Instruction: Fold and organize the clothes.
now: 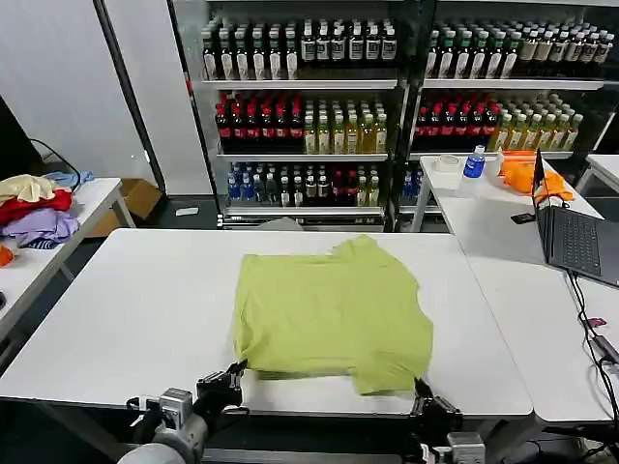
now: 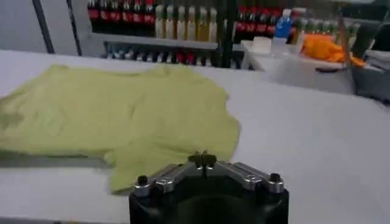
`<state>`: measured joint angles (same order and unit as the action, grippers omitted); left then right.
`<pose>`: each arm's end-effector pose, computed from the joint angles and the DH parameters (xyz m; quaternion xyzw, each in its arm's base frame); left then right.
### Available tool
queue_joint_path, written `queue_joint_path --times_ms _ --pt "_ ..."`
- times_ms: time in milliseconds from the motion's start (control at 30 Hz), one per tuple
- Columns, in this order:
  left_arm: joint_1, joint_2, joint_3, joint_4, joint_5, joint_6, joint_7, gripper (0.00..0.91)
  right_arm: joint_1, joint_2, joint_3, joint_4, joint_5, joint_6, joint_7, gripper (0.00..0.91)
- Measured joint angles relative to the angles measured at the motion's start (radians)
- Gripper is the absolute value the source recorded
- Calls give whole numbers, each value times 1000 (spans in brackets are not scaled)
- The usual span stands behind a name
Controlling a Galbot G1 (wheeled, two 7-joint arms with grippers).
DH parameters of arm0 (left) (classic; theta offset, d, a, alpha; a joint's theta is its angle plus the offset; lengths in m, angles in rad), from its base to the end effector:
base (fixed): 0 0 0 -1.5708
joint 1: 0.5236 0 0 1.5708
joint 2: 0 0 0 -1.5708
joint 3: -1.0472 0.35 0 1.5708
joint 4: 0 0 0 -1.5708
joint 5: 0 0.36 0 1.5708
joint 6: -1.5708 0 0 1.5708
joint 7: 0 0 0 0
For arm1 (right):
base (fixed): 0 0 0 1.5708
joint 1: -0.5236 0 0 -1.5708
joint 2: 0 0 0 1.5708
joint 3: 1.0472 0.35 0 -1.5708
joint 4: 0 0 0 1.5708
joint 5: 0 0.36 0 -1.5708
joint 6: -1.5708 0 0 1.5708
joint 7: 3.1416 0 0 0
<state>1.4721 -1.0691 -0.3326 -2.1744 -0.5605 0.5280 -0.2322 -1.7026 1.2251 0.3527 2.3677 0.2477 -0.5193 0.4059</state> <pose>0.2013 0.0207 -0.2610 -0.1206 -0.9598 0.0152 0.2531 0.1347 0.0089 -0.2316 -0.0081 -0.9753 0.0436 0.2162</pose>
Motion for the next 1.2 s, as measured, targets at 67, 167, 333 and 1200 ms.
queue_joint_path --times_ms 67,167,333,1200 --pt "10 3 -9 -21 -4 -2 0 30 -12 -1 19 22 -2 3 -3 0" --pt "18 10 -21 -46 -10 -5 1 30 -20 -4 48 52 -3 9 -10 0" --pt "12 25 -21 -61 -12 -8 6 30 -10 -16 92 68 2 18 -23 0" --pt "-242 21 134 202 62 -54 38 30 327 -75 19 -214 -8 63 -66 0"
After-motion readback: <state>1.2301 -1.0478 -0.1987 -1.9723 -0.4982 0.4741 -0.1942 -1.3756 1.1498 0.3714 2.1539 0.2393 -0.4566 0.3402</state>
